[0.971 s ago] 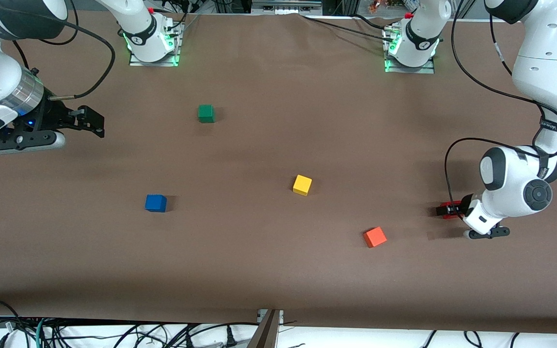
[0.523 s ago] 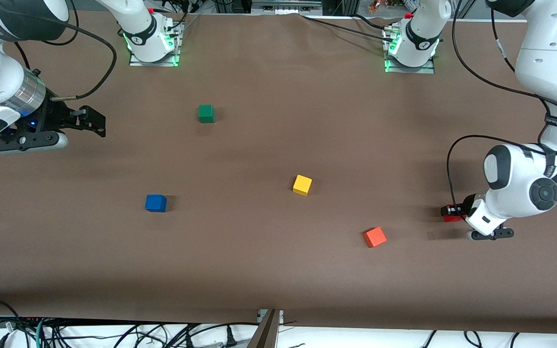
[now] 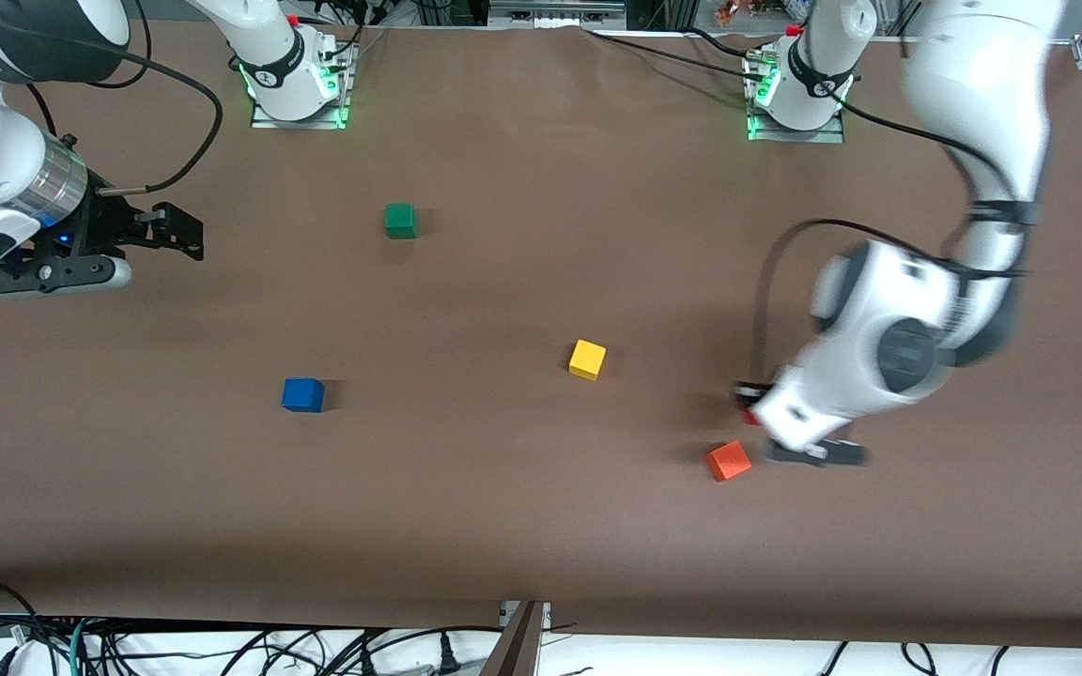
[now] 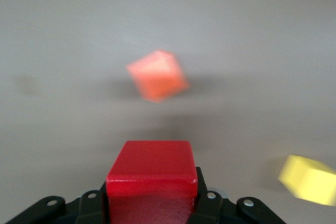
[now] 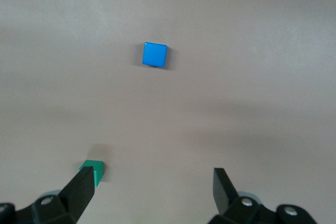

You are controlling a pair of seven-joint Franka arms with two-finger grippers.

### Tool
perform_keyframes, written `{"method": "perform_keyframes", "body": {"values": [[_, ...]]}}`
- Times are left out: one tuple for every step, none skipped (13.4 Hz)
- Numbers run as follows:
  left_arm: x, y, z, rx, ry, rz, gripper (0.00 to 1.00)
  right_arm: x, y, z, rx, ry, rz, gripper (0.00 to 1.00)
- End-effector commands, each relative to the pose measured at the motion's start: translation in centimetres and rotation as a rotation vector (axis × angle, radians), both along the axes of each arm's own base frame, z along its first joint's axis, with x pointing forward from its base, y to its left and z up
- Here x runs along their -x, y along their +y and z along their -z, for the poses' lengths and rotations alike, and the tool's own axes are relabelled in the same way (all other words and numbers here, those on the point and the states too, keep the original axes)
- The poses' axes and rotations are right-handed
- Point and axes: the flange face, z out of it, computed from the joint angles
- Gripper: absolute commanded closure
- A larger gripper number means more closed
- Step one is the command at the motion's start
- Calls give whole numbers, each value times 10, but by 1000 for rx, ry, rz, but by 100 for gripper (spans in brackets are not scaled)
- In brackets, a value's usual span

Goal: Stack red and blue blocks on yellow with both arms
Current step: 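Carry the red cube to the yellow cube while the right gripper reaches the blue cube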

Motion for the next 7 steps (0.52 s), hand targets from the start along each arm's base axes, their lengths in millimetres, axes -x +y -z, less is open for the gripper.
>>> {"method": "perform_keyframes", "body": {"values": [[34, -102, 18, -26, 3, 44, 100, -46, 8, 99, 27, 62, -17, 0], [44, -125, 23, -9, -13, 72, 100, -58, 7, 132, 27, 68, -6, 0], [57, -150, 27, 5, -33, 109, 100, -72, 10, 159, 24, 47, -7, 0], [67, -166, 31, 3, -37, 140, 100, -88, 13, 178, 20, 20, -14, 0], [78, -180, 37, -6, -34, 182, 100, -102, 16, 192, 19, 7, -16, 0], [89, -193, 48, -15, -25, 219, 100, -114, 21, 210, 20, 12, -15, 0], [91, -197, 59, -27, -36, 251, 100, -122, 24, 231, 22, 27, -10, 0]]}}
